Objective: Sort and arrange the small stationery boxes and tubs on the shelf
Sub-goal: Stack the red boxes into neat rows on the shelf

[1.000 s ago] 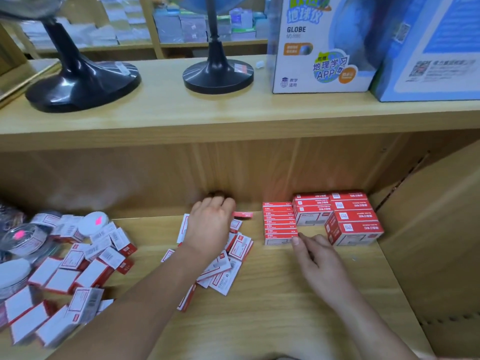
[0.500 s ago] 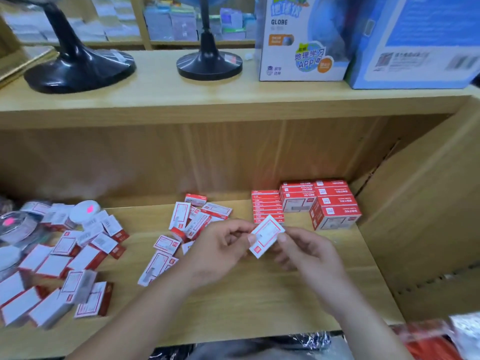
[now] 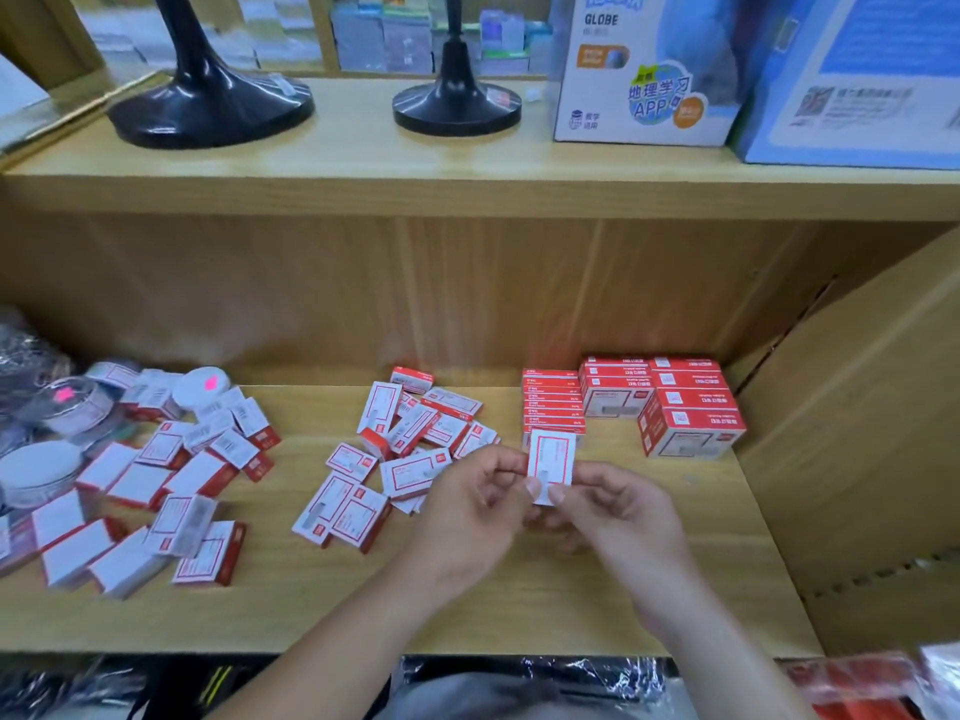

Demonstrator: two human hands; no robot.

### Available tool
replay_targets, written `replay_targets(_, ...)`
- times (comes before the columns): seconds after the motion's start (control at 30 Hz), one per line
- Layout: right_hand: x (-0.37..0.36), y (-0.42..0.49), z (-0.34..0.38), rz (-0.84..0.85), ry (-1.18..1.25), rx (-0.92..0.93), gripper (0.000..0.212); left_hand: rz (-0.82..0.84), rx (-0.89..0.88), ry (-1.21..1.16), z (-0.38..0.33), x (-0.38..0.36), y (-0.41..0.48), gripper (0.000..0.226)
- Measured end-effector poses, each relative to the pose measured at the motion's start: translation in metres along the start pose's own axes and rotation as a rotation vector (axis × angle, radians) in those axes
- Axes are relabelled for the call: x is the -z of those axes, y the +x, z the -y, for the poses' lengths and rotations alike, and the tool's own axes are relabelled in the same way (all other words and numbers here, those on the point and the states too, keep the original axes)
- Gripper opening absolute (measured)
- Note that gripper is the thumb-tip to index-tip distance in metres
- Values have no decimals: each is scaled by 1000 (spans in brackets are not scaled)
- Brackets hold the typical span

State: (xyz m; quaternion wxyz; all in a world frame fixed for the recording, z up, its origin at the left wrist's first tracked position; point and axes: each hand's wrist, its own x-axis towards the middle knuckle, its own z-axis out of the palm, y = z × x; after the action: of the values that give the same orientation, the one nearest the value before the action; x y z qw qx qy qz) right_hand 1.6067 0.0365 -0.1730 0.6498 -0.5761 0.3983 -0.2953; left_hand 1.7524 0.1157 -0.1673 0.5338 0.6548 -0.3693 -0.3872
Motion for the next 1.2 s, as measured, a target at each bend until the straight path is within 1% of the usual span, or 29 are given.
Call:
replay_targets(0.03,1,3,-5,-17,-63,43,19,-12,-56,165,6,4,1,8)
replay_targets(0.07,4,9,-11,-49,-189,110,24,-38,-114,342,14,10,2,10)
replay_targets(0.1,9,16,-17,-91,-361,192,27,-80,-171,505,21,18,4,12)
replay_targets(0.17,18,28,-29,-172,-721,347,25,-179,-287,821,31,36,10,19)
replay_targets(0.2,22,33,-32,-199,-802,387,25,-219,-344,965,34,42,15,23)
replay_targets(0.27,23,40,-37,-225,-809,425,29,-271,-413,1167,38,48,23,25)
replay_targets(0.3,21,42,-37,-238,-759,405,32,-270,-420,1233,38,47,26,27)
replay_targets(0.37,21,46,-37,-280,-641,293,36,-233,-405,1328,39,41,28,35)
replay_targets(0.43,22,51,-39,-311,-636,226,38,-201,-425,1367,44,35,26,38)
replay_targets(0.57,16,54,-42,-260,-754,300,24,-174,-512,1241,45,39,17,35)
replay_targets(0.63,14,57,-45,-278,-772,312,19,-200,-503,1161,44,44,14,41)
replay_targets(0.7,13,60,-46,-294,-779,292,17,-259,-467,1088,42,54,9,43)
replay_targets(0.8,11,64,-50,-309,-802,298,18,-337,-411,1067,45,72,-4,42)
replay_targets(0.87,10,64,-51,-327,-808,313,17,-338,-381,1091,50,80,-15,45)
replay_targets(0.97,12,65,-53,-345,-808,318,16,-333,-386,1052,60,87,-27,49)
replay_targets(1.03,14,65,-54,-336,-808,330,17,-358,-402,997,65,92,-32,46)
replay_targets(1.13,15,68,-54,-343,-784,295,24,-388,-396,970,65,97,-34,41)
replay_targets(1.2,16,66,-53,-363,-742,265,32,-361,-358,1025,63,101,-26,41)
